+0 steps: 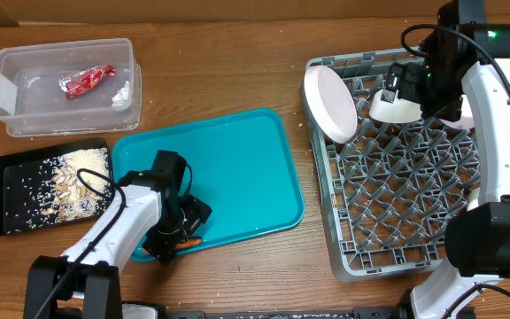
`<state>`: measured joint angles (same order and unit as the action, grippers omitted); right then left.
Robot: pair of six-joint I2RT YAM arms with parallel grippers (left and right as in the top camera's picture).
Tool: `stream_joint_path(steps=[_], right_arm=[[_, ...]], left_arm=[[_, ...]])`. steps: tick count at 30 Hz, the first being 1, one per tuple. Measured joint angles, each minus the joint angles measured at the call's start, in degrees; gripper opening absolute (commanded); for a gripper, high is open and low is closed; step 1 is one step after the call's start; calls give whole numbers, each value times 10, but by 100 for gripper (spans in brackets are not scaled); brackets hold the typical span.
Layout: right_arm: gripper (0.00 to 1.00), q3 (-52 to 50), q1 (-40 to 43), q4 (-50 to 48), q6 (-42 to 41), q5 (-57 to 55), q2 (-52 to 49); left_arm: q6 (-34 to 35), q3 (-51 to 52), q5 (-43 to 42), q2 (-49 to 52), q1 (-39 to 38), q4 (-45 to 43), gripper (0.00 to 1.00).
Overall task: Sort waste into correct bins and load items into the dishwasher
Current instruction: 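Lower left gripper to the carrot on the teal tray and grasp it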
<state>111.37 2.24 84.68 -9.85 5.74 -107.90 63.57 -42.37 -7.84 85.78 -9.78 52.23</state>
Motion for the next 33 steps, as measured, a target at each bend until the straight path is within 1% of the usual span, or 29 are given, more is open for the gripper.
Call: stream_joint_path(steps=[2, 5, 10, 12, 13, 15, 16, 17, 19, 21, 22, 23, 24, 33], right_arm=[[97, 0, 0, 0, 0, 0, 0], [97, 0, 0, 0, 0, 0, 0], [97, 0, 0, 2, 0, 0, 0], [97, 0, 0, 2, 0, 0, 0], [97, 0, 0, 2, 0, 0, 0], [96, 0, 0, 2, 0, 0, 0], [97, 0, 0, 2, 0, 0, 0], [97, 0, 0, 2, 0, 0, 0], [97, 0, 0, 2, 0, 0, 0], [97, 0, 0, 2, 0, 0, 0], [97, 0, 0, 1, 0, 0, 0], [97, 0, 0, 1, 0, 0, 0], [97, 0, 0, 0, 0, 0, 0], [97, 0, 0, 0, 0, 0, 0]], left_arm=[[5, 6, 9, 0, 0, -21, 98], [11, 7, 33, 0, 0, -53, 86], [12, 8, 60, 0, 0, -85, 72], [11, 8, 65, 0, 0, -88, 69], [10, 8, 66, 0, 0, -88, 68], [10, 8, 67, 0, 0, -85, 64], [8, 8, 67, 0, 0, -82, 58], [8, 8, 66, 0, 0, -77, 49], [5, 8, 63, 0, 0, -68, 37], [10, 1, 53, -1, 0, -56, 22], [10, -5, 49, -2, 2, -51, 16], [9, -12, 48, -4, 2, -44, 13], [-7, -19, 50, -7, 1, -46, 12], [-42, -35, 51, -3, 1, -11, 11]])
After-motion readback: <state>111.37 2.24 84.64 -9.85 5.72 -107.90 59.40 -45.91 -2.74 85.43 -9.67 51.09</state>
